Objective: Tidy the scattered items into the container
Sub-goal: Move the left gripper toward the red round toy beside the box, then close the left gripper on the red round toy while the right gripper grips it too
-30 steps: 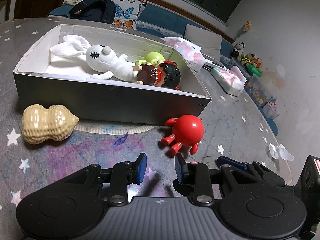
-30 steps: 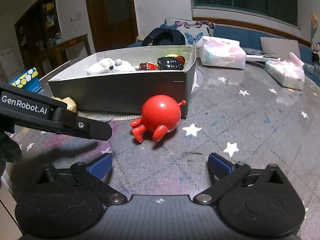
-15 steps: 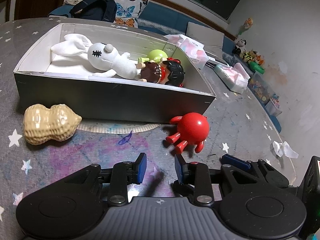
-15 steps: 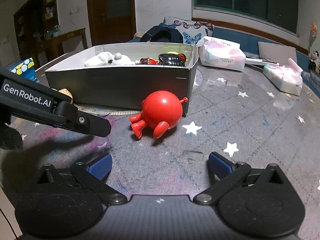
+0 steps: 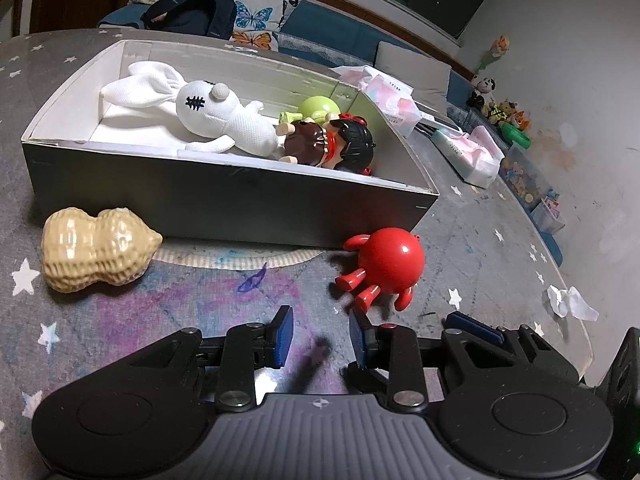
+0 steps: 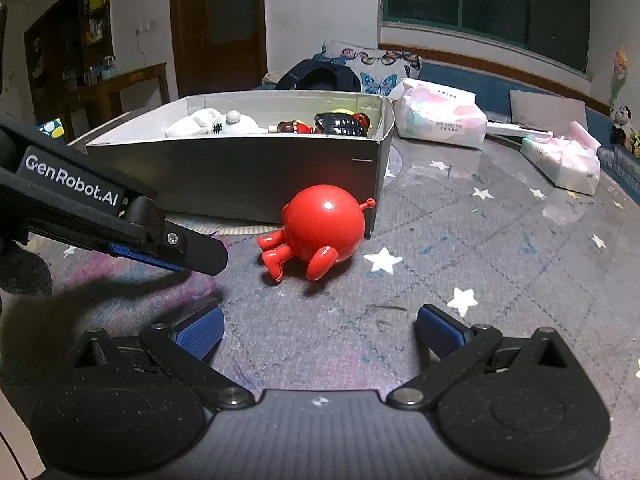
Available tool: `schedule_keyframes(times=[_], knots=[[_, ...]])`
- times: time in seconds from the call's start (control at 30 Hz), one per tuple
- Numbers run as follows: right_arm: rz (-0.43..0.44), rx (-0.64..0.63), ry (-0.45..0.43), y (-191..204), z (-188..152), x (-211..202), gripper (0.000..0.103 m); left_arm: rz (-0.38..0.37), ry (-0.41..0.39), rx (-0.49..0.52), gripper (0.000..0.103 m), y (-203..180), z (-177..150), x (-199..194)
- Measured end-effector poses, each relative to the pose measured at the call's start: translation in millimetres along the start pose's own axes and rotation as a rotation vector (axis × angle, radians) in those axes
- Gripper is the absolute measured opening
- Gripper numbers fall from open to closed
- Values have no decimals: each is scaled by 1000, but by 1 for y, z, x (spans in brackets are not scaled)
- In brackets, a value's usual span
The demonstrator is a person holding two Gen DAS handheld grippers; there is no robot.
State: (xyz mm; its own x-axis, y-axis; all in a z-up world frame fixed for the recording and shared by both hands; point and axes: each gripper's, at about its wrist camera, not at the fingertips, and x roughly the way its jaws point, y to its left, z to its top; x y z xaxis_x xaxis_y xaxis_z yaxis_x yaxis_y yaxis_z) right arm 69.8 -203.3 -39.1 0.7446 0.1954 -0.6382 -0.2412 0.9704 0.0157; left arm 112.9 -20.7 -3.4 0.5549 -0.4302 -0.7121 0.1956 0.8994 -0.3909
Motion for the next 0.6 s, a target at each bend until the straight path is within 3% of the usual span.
schedule_keyframes(times=[0.3, 0.6], knots=[[10, -10, -8, -1, 4, 2, 103, -14, -32, -14, 32, 4, 10, -6], [30, 11, -21, -7, 17, 6, 103, -77, -44, 9, 32, -3, 20, -6]])
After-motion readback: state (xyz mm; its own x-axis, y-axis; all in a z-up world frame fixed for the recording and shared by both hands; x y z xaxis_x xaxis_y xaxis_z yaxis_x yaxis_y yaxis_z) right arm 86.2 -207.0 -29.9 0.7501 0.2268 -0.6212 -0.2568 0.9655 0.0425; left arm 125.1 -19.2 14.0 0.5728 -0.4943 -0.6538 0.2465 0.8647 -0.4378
